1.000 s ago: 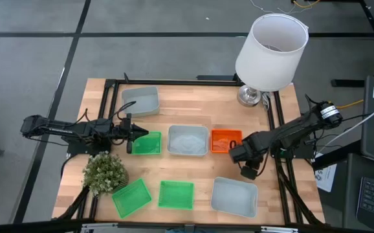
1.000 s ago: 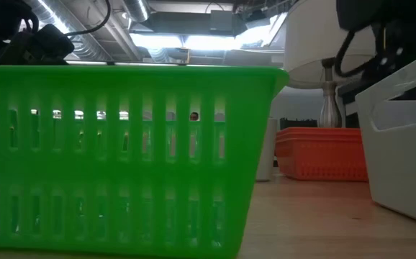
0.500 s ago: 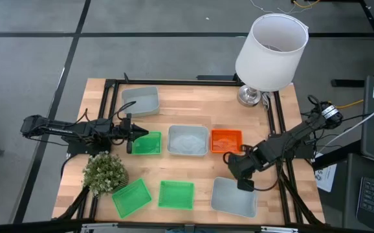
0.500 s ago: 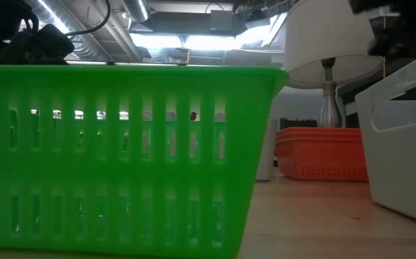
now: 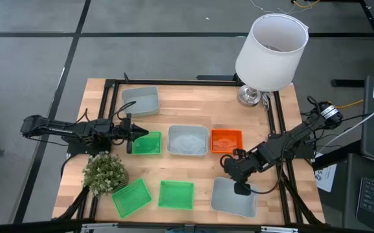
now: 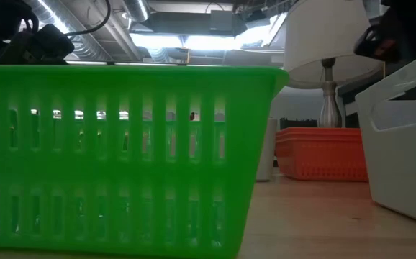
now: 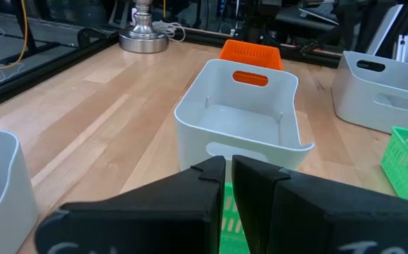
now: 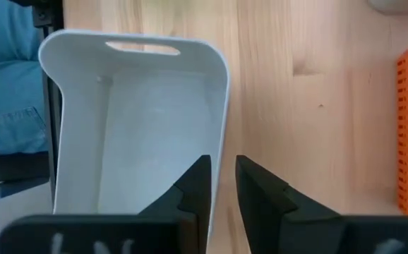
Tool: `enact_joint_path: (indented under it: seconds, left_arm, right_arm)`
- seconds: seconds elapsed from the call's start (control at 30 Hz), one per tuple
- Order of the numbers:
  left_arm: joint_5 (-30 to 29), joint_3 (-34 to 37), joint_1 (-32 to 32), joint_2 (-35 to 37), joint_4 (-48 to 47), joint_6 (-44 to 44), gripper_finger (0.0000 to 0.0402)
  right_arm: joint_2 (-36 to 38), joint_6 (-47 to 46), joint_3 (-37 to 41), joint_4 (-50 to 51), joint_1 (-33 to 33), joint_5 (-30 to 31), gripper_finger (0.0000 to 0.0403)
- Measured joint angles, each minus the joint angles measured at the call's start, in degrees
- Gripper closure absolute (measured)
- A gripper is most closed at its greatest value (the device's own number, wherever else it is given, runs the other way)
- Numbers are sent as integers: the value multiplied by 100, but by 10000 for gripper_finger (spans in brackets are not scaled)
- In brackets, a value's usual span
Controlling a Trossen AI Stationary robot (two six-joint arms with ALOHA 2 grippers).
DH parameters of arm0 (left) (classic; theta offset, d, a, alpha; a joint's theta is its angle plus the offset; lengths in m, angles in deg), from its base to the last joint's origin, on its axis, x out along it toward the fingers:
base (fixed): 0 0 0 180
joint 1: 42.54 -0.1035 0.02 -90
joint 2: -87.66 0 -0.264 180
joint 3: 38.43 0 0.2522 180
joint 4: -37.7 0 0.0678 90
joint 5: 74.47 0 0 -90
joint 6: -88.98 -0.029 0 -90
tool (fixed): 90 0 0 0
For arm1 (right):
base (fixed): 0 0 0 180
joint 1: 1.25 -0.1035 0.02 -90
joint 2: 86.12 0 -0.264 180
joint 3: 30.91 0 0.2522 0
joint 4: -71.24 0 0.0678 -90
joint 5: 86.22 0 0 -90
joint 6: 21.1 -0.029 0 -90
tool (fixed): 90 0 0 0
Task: Stack baskets by color
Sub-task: Stack the bottom gray bin on top of the middle gray bin
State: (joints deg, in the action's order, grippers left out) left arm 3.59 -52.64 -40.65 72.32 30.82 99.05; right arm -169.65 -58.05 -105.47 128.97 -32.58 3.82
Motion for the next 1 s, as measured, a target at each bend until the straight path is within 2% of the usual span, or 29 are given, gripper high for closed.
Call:
enact_joint_path:
  seconds: [0.6,0.7,0.87,1.0]
  left_arm:
    - [1,1,1,0,0,1,380]
    - [0,0,2,0,-1,-1,380]
    - [1,2,2,-1,-1,-4,380]
    - [1,0,2,-1,-1,-13,380]
  right_arm:
    - [-920,28,0,-301,19,-272,336]
    - [-1114,282,0,-309,59,-271,336]
    - [-1353,1277,0,-400,159,-267,336]
    - [-1392,1493,0,-411,192,-266,339]
